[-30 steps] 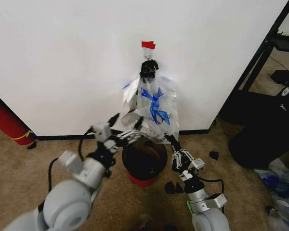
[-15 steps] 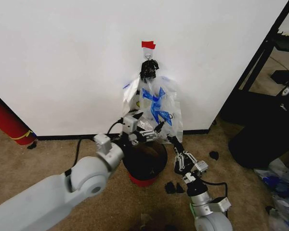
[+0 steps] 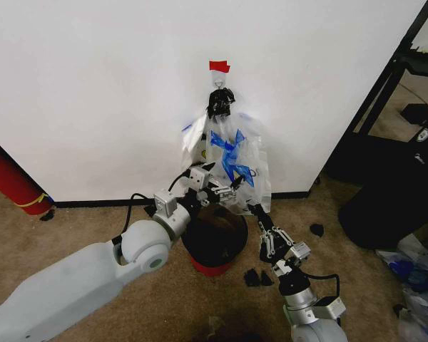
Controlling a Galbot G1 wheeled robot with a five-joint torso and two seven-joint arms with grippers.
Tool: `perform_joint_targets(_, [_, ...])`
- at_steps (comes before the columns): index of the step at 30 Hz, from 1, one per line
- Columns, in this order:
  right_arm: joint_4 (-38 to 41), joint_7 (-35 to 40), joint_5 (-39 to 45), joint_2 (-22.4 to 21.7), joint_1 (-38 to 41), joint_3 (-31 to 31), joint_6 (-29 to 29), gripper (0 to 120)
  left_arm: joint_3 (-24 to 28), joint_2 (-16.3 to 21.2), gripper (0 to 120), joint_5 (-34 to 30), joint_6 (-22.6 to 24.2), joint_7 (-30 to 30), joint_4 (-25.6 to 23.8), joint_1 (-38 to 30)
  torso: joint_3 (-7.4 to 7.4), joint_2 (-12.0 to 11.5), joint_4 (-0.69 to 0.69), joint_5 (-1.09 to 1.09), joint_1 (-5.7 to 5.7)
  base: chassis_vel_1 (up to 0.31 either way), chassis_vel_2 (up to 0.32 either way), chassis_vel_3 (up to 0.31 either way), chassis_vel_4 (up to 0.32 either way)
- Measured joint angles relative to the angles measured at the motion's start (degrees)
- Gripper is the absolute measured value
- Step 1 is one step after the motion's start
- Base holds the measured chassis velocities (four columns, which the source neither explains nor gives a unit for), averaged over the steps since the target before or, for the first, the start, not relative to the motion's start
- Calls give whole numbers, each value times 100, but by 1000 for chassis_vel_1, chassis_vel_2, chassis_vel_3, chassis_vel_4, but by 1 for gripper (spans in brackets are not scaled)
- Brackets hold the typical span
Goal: Pick up the garbage bag from the wall and place it over the trash bin.
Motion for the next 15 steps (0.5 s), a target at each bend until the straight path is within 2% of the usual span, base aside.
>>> perform_joint_targets(6, [0, -23, -114, 0, 26, -3, -4, 0, 107, 31, 73, 57, -97, 1, 59, -91, 0, 0, -1, 0, 0, 0, 0, 0, 0])
perform_joint_targets(11, [-8, -38, -144, 50, 1, -33, 4, 0, 64, 53, 50, 38, -166, -31, 75, -89, 0, 0, 0, 0, 0, 0, 0, 0, 0])
perform_joint_targets(12, [-8, -38, -144, 50, 1, -33, 4, 0, 64, 53, 50, 38, -166, -31, 75, -89, 0, 0, 0, 0, 0, 0, 0, 0, 0])
perform_joint_targets(15, [-14, -40, -127, 33, 6, -31, 4, 0, 5, 51, 38, -47, -153, -94, 77, -138, 0, 0, -1, 0, 0, 0, 0, 0, 0])
